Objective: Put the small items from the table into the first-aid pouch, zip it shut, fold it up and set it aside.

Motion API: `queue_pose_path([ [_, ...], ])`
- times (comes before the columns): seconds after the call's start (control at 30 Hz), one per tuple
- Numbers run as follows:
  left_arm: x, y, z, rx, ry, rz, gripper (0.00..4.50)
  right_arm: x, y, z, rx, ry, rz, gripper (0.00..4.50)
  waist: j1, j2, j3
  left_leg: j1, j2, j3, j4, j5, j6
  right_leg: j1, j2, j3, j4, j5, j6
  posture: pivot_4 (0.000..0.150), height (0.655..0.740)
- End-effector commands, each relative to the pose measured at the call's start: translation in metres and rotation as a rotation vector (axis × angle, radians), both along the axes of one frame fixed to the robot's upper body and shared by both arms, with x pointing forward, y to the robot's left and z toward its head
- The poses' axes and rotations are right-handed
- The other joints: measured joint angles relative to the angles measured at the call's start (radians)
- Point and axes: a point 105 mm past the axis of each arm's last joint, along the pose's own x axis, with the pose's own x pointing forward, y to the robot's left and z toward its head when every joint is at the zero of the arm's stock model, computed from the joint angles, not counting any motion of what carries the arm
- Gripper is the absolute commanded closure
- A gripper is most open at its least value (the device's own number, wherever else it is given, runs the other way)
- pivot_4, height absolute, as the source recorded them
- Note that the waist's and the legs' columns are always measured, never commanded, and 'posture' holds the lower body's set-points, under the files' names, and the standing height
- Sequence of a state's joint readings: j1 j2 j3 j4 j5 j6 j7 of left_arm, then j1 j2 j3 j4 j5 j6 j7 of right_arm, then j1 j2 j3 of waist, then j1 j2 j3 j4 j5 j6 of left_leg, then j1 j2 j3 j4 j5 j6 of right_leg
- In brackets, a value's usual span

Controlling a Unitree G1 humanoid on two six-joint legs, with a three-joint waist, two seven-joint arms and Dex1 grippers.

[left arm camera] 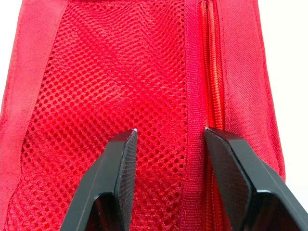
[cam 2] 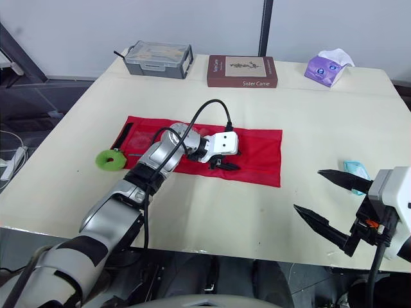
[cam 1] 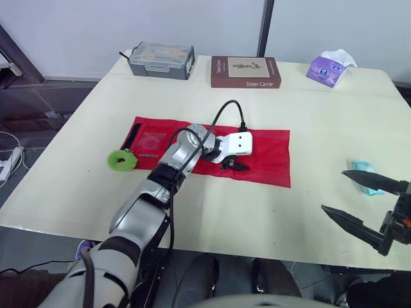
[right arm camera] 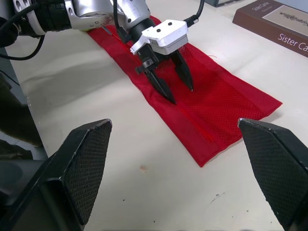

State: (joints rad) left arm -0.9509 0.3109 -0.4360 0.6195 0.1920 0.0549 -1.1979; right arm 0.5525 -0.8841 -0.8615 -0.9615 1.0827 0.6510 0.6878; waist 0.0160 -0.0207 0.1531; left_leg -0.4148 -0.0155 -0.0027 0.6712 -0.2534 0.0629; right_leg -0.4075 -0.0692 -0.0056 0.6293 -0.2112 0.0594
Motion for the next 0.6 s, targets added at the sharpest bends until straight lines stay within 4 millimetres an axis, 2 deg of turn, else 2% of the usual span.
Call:
queue_pose_path([
  [0.03, -0.006, -0.002, 0.003, -0.008, 0.021, -0.037, 2.11, -0.002, 0.002, 0.005, -0.002, -0.028, 0.007, 0.00, 0.000, 0.000, 0.000, 0.000, 0.000, 0.000, 0.000, 0.000, 0.000, 0.000, 0.000, 0.000, 0.000, 0.000, 0.000, 0.150, 0.7400],
  [0.37, -0.008, -0.010, 0.009, -0.054, 0.073, -0.041, 2.11, -0.002, 0.002, 0.005, -0.001, -0.026, 0.007, 0.00, 0.000, 0.000, 0.000, 0.000, 0.000, 0.000, 0.000, 0.000, 0.000, 0.000, 0.000, 0.000, 0.000, 0.000, 0.000, 0.150, 0.7400],
  [0.6, -0.002, -0.022, 0.005, -0.027, -0.003, -0.044, 2.11, -0.002, 0.002, 0.005, -0.003, -0.029, 0.003, 0.00, 0.000, 0.000, 0.000, 0.000, 0.000, 0.000, 0.000, 0.000, 0.000, 0.000, 0.000, 0.000, 0.000, 0.000, 0.000, 0.150, 0.7400],
])
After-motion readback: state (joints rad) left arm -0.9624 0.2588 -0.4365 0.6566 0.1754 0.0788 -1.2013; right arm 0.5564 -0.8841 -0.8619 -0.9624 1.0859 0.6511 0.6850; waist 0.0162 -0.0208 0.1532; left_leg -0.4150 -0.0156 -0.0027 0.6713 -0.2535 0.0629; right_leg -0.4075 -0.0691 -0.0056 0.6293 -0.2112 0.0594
